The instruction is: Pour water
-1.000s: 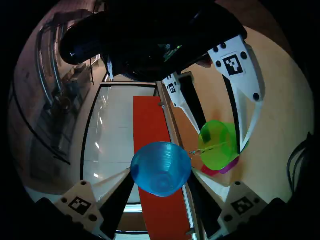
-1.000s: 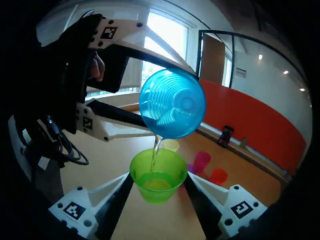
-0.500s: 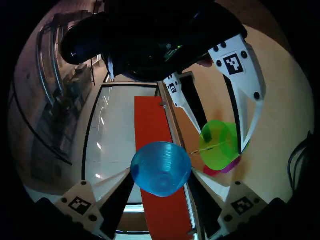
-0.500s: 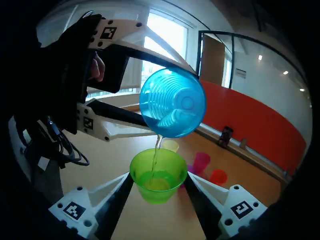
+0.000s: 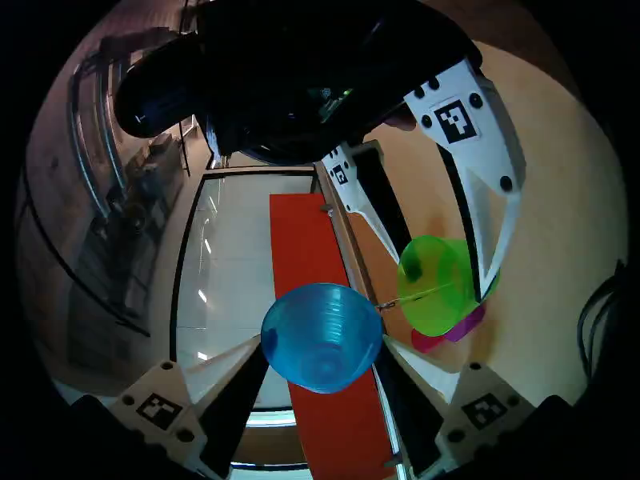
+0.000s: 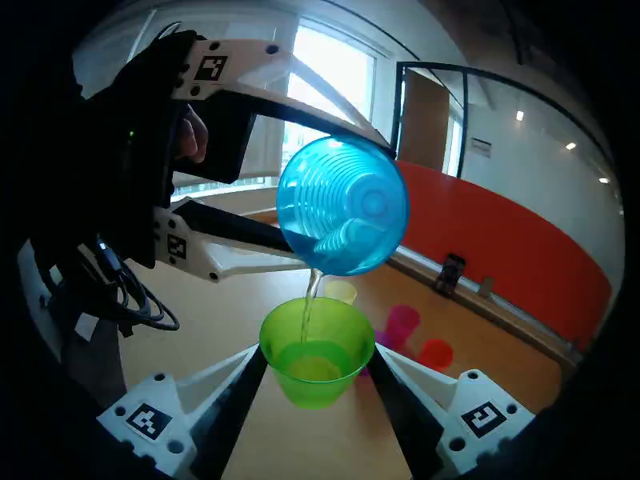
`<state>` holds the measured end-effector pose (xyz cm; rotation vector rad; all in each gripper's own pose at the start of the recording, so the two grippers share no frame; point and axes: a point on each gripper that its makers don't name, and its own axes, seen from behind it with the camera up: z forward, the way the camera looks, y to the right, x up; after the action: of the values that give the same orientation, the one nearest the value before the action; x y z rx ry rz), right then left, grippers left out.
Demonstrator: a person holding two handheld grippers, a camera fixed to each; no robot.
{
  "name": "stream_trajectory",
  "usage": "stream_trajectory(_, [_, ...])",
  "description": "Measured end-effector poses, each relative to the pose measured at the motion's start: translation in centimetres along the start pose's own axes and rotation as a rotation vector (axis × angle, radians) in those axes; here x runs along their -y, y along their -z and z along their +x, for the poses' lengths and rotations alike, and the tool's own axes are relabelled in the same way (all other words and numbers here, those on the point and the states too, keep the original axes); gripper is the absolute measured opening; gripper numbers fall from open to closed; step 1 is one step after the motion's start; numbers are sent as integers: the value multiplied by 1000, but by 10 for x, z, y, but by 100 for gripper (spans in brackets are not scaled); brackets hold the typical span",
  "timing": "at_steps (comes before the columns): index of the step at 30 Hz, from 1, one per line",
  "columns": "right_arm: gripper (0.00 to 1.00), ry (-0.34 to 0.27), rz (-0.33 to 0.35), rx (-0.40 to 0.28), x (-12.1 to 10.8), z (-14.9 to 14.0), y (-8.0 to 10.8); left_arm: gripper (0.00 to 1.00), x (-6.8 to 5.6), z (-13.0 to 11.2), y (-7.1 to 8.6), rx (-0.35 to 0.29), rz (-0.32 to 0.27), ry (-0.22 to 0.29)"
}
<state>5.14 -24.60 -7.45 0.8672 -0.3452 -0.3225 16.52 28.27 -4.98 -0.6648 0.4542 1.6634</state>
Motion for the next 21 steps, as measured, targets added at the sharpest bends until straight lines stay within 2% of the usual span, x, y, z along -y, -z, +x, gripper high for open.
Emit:
stream_trajectory(5, [90,0,0,0,0,0,1,85,1,1,-6,-6,6,-31])
stream_trajectory(14, [90,-1,-2,0,1,-1,3,85,1,1,-16,-9,17,-42])
stream_trajectory(21, [90,-1,-3,-1,2,-1,5,85,3,1,-22,-10,32,-70])
